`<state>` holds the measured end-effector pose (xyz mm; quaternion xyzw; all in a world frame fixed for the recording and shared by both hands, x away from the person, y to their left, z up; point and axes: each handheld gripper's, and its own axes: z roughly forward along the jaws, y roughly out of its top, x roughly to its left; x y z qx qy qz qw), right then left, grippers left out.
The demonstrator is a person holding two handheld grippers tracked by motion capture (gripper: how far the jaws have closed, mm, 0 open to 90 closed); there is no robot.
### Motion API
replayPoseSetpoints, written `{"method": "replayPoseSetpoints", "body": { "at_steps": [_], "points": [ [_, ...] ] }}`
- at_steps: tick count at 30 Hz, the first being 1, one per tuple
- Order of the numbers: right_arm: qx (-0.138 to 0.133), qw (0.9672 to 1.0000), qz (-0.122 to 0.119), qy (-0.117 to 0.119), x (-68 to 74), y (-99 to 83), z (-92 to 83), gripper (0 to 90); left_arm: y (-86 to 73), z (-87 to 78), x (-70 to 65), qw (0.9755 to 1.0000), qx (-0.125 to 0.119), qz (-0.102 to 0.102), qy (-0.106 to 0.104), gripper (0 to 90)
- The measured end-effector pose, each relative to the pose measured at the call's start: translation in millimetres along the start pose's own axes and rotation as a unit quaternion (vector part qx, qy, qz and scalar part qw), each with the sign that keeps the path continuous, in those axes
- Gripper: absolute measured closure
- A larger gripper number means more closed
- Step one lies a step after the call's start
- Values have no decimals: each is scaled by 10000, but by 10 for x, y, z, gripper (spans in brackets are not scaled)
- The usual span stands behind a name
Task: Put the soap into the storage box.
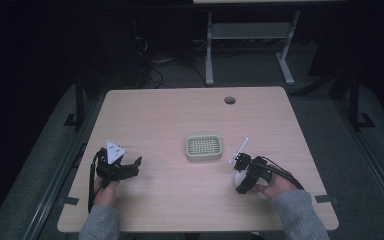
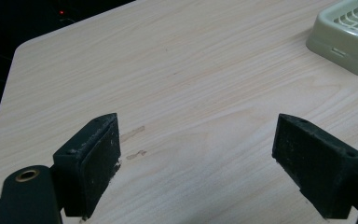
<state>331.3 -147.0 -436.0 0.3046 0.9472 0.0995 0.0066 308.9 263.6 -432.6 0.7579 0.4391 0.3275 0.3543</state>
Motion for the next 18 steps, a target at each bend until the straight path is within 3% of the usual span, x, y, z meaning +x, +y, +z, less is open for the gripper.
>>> {"method": "replayPoseSetpoints", "body": {
  "at_steps": [18],
  "points": [
    [-243, 9997, 0, 83, -73, 88, -220, 233, 2, -8, 4, 10000, 12, 15, -6, 149]
  ]
}}
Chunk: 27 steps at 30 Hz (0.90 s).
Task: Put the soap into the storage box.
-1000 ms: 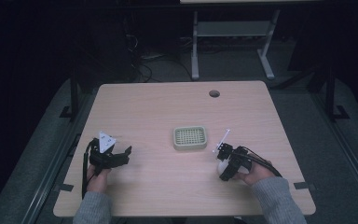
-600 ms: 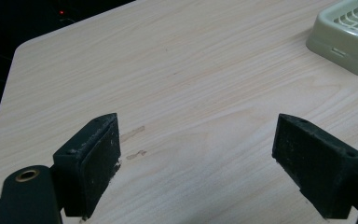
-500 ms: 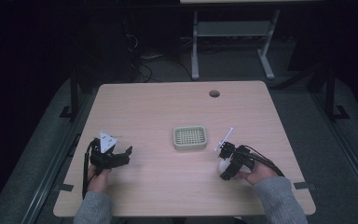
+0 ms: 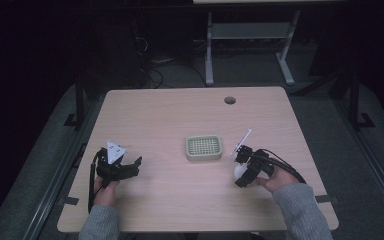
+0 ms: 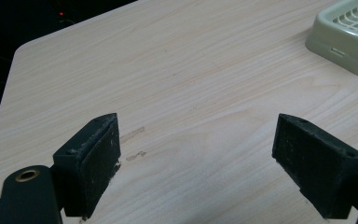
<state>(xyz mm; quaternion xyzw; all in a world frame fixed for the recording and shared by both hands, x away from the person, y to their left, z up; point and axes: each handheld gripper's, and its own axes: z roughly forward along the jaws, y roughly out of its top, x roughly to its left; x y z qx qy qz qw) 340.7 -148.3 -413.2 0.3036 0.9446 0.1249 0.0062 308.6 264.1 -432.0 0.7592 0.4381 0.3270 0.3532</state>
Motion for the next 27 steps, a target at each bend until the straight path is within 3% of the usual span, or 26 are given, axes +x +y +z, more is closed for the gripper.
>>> {"method": "replayPoseSetpoints", "body": {
  "at_steps": [13, 27],
  "points": [
    [-163, 9997, -138, 93, -34, 265, -190, 233, 6, -8, -8, 10000, -36, 6, -9, 148],
    [-168, 9995, -205, 166, -97, 507, -265, 233, 15, -10, -20, 10000, -48, 29, -13, 149]
  ]
}}
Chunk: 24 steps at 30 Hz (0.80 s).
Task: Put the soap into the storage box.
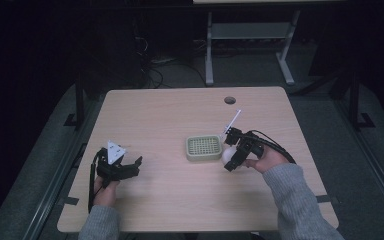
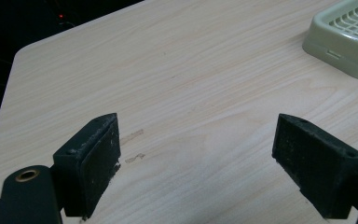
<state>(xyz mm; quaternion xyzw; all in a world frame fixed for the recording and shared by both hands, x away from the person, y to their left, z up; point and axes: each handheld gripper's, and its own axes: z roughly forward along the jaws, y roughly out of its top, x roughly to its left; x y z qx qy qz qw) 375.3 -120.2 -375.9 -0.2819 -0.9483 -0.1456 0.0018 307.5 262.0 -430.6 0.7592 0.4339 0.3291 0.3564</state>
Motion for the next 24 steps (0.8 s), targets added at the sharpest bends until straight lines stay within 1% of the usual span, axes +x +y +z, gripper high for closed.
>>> {"method": "replayPoseSetpoints", "body": {
  "at_steps": [1, 3, 5, 14, 19, 22, 24],
  "points": [
    [10, 10000, -33, -2, -4, 15, -4, 233, 1, 0, -1, 10000, -7, 29, -6, 148],
    [-4, 10000, -43, 18, -9, 87, -20, 233, 2, 4, -4, 10000, 1, 21, -7, 148],
    [-4, 10000, -56, 22, -14, 105, -21, 233, 3, 1, -5, 10000, 5, 29, -6, 149],
    [90, 9998, -162, 8, -30, 336, -35, 233, 9, 1, -7, 10000, 12, 53, -3, 148],
    [78, 9997, -217, 12, -37, 445, -43, 233, 12, -2, -6, 10000, -26, 33, -6, 149],
    [150, 9995, -281, -24, -32, 506, -33, 233, 12, -1, -6, 10000, 6, 82, 19, 149],
    [162, 9994, -300, -13, -34, 550, -33, 233, 14, 3, -16, 10000, -17, 66, -7, 148]
  ]
}}
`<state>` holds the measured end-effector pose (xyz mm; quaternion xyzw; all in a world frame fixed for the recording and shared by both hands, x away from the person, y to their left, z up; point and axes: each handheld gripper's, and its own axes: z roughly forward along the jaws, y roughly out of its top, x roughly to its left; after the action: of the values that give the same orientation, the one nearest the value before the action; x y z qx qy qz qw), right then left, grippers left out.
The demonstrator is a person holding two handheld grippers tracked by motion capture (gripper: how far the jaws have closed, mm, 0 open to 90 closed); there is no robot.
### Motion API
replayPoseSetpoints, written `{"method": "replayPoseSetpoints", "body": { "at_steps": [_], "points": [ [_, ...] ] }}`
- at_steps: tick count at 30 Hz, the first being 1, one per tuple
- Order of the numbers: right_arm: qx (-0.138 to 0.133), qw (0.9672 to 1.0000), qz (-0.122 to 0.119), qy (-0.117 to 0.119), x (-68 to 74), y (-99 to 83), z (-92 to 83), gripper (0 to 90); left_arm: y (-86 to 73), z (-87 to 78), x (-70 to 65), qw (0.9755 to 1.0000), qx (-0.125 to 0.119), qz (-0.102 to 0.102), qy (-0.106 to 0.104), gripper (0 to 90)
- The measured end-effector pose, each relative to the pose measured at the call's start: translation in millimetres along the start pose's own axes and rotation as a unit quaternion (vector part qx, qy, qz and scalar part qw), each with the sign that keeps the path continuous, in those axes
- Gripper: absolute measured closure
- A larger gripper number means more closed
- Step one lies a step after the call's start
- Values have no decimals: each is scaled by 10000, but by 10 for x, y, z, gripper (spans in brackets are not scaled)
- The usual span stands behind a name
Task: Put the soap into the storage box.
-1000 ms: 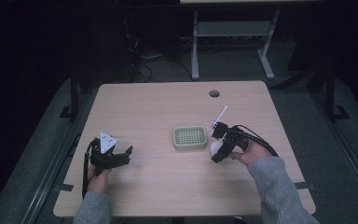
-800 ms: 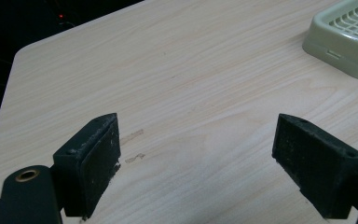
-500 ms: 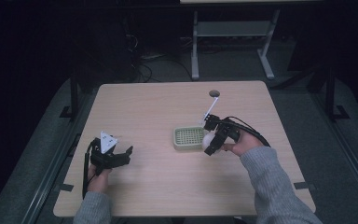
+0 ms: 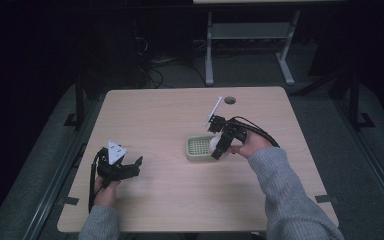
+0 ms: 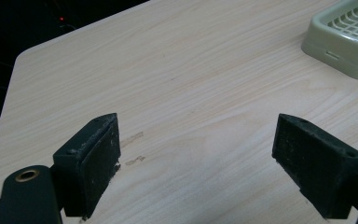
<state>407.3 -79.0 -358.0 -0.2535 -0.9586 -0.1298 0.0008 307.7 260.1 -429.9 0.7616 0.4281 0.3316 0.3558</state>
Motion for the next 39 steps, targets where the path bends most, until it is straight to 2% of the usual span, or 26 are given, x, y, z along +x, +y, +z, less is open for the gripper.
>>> {"method": "replayPoseSetpoints", "body": {
  "at_steps": [5, 9, 17, 22, 28, 39],
  "points": [
    [-49, 10000, 6, 39, -30, 61, 14, 233, 4, 7, -11, 10000, 24, 90, 30, 148],
    [71, 10000, -19, -26, -37, 103, 42, 233, 4, 10, -18, 10000, 19, 96, 17, 148],
    [78, 10000, 1, -28, -67, 190, 32, 233, 5, 5, -10, 10000, -28, 59, 21, 149],
    [24, 10000, -5, 19, -87, 239, 46, 233, 5, 5, -15, 9999, -18, 104, 14, 149],
    [150, 9999, 5, 47, -117, 294, 101, 233, 4, 6, -12, 10000, -6, 83, 18, 149],
    [157, 9999, 4, 12, -174, 420, 79, 233, 4, 2, -11, 10000, -47, 63, 20, 149]
  ]
}}
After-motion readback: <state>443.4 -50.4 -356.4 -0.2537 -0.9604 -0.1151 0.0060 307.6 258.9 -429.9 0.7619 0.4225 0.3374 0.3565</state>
